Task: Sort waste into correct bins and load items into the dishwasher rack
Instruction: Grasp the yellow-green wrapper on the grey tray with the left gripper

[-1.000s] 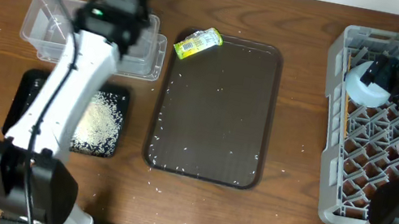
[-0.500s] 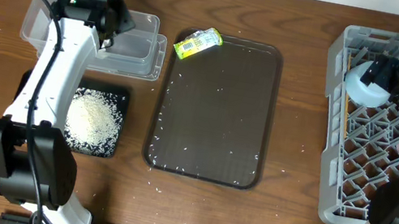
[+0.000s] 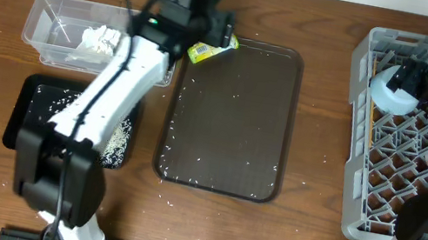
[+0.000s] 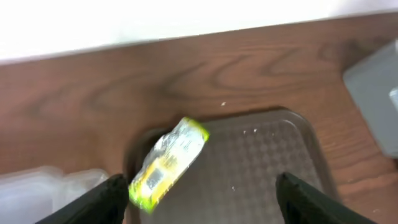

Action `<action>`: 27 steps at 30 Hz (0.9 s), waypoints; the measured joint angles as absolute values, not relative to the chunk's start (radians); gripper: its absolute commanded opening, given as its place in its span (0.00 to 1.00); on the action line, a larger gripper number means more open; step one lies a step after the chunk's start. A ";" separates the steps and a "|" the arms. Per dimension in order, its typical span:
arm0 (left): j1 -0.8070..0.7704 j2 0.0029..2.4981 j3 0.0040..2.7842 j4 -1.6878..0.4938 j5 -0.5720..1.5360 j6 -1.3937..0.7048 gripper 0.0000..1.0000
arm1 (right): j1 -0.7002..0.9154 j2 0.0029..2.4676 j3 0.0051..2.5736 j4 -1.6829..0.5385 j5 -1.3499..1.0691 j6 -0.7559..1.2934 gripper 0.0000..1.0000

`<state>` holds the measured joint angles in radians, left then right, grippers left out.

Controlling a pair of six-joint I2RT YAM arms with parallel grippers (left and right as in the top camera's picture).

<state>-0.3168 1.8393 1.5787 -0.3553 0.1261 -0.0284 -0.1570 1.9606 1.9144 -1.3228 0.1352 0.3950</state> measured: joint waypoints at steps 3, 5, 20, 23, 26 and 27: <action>-0.337 1.907 1.579 -0.276 0.086 0.043 0.79 | -0.157 1.961 1.914 -1.323 0.135 0.395 0.99; -0.341 1.963 1.579 -0.238 0.052 0.074 0.80 | -0.157 1.961 1.914 -1.323 0.135 0.395 0.99; -0.337 2.237 1.579 -0.197 -0.046 0.241 0.80 | -0.157 1.961 1.914 -1.323 0.135 0.395 0.99; -0.337 2.247 1.579 -0.189 -0.049 0.242 0.80 | -0.157 1.961 1.914 -1.323 0.135 0.395 0.99; -0.337 2.248 1.579 -0.189 -0.052 0.243 0.68 | -0.157 1.961 1.914 -1.323 0.135 0.395 0.99; -0.337 2.248 1.579 -0.189 -0.053 0.241 0.58 | -0.157 1.961 1.914 -1.323 0.135 0.395 0.99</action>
<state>-0.3367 2.2478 1.5787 -0.1886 -0.0532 0.2405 -0.1570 1.9606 1.9144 -1.3231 0.1352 0.3950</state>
